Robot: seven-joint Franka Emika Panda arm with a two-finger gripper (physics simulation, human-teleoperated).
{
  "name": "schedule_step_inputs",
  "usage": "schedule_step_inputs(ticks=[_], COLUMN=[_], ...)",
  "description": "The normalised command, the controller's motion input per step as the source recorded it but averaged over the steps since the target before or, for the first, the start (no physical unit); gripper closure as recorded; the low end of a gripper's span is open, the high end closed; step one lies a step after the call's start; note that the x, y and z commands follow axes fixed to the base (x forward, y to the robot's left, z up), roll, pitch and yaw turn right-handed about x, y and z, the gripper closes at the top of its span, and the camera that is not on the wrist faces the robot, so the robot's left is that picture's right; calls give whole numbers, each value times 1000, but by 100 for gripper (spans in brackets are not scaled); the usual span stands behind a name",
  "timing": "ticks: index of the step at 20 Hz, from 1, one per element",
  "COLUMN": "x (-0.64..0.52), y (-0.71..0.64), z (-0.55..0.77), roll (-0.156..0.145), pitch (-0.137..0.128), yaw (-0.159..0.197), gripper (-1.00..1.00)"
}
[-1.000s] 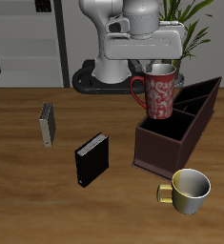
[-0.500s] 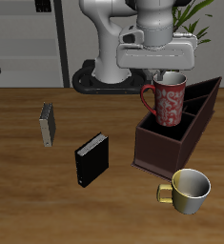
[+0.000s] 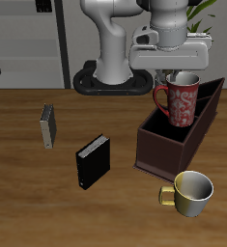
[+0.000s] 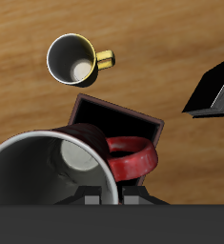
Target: Place the red mug into the left desk caddy's right compartment
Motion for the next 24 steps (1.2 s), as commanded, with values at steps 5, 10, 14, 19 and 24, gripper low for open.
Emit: schedule_step_inputs(ticks=[5, 10, 14, 19, 24], x=[116, 94, -18, -11, 69], y=[-90, -19, 125, 52, -110], z=[-63, -194, -266, -188, -382], roll=[-13, -7, 13, 8, -29], pitch=[12, 34, 43, 30, 51], yaw=[-2, -4, 4, 19, 19], gripper=[100, 100, 100, 100, 100])
